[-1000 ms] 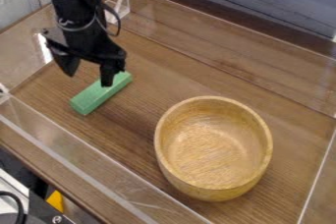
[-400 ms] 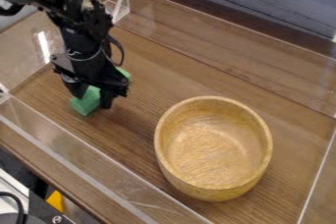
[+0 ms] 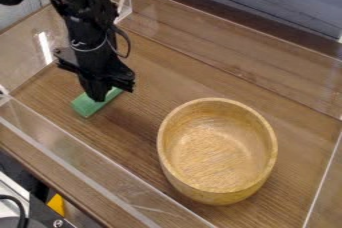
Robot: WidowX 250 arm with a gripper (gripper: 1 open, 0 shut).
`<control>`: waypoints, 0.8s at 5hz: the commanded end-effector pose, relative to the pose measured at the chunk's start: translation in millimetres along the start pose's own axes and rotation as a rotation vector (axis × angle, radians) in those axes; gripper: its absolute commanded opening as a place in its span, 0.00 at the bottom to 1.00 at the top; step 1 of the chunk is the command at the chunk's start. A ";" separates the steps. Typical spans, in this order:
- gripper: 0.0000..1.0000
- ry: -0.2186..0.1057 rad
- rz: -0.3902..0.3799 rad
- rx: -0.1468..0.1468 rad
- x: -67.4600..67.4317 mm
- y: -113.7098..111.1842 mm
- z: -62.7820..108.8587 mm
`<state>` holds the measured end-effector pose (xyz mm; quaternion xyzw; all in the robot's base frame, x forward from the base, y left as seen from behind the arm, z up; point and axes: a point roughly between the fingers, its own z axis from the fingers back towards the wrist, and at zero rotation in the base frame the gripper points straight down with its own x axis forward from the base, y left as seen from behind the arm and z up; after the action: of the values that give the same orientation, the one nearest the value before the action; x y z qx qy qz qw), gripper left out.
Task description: Remove the green block from inside the brown bowl and put it on the table
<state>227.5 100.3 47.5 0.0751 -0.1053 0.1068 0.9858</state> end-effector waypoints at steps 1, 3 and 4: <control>0.00 -0.039 -0.054 -0.008 5.3 -12.0 11.8; 0.00 -0.016 -0.084 -0.014 8.9 10.0 24.7; 1.00 -0.004 -0.110 -0.021 8.3 19.4 30.3</control>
<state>218.0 109.9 68.0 0.0600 -0.0812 0.0500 0.9936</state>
